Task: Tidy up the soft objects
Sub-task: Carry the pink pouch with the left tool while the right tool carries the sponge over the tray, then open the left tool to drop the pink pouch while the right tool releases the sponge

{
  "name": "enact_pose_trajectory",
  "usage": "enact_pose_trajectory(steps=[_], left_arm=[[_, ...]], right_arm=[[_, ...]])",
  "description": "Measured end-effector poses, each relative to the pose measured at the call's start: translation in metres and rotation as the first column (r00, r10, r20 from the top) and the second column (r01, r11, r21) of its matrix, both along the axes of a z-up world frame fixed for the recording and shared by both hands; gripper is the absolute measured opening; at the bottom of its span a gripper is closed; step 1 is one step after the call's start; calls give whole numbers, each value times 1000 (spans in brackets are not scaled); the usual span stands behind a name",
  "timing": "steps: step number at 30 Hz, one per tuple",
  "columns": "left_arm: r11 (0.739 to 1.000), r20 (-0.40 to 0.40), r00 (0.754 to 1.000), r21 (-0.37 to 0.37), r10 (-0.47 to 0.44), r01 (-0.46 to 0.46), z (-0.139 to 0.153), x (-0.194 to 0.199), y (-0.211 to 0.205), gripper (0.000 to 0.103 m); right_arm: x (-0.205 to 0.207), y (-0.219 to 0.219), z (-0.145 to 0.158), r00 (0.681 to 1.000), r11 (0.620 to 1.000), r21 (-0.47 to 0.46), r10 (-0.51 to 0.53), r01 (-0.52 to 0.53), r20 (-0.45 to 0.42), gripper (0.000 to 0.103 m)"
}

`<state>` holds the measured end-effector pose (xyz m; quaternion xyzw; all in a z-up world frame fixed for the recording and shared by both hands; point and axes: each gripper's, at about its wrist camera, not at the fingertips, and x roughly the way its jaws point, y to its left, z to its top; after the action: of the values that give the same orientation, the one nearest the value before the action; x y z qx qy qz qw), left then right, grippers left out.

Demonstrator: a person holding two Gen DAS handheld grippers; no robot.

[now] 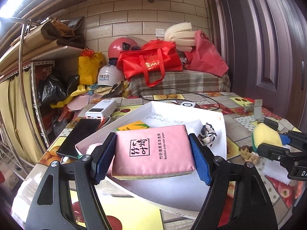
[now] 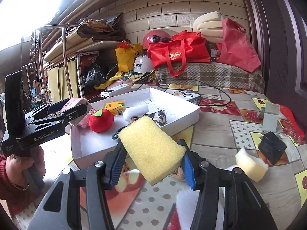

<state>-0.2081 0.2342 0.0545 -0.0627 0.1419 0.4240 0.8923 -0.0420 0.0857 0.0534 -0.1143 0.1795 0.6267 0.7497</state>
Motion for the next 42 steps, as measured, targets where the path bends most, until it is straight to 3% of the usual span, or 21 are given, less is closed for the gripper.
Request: enact_pose_trajectory(steps=[7,11,17,23,26,28,34,36,38,39,40,42], left_arm=[[998,-5,998,-13,59,-59,-1,1,27,75],[996,12,996,-21,90,-90,0,3,38,75],[998,14,998,-33,60,-59,1,17,50,75],[999,3,1000,-43,24,-24,1,28,57,75],[998,0,1000,-54,17,-17,2,31,60,75],[998,-1,1000,-56,15,-15,2,34,62,75],[998,-6,1000,-52,26,-26,2,37,63,79],[998,10,999,-42,43,-42,2,34,62,82],[997,28,997,-25,71,-71,2,29,59,98],[997,38,996,-16,82,-81,3,27,57,103],[996,45,995,-5,85,-85,3,25,55,103],[996,41,995,9,87,-87,3,25,53,103]], right_arm=[[-23,56,-4,997,997,-35,67,-68,-47,53],[-24,87,-8,989,994,-68,78,-87,-129,53],[-22,128,-21,974,973,-184,103,-141,-201,53],[4,142,-19,983,984,-180,-32,-1,-179,54],[27,139,-17,969,984,-152,-128,97,-211,54],[32,136,-17,963,986,-137,-129,98,-237,54],[18,141,-10,982,986,-134,-120,100,-149,57],[16,142,-9,984,986,-134,-119,100,-136,72],[20,142,-10,980,983,-136,-145,127,-135,91],[23,141,-10,977,982,-135,-153,134,-147,95],[26,141,-11,974,981,-134,-163,142,-160,103],[28,138,-10,972,983,-116,-158,139,-172,103]])
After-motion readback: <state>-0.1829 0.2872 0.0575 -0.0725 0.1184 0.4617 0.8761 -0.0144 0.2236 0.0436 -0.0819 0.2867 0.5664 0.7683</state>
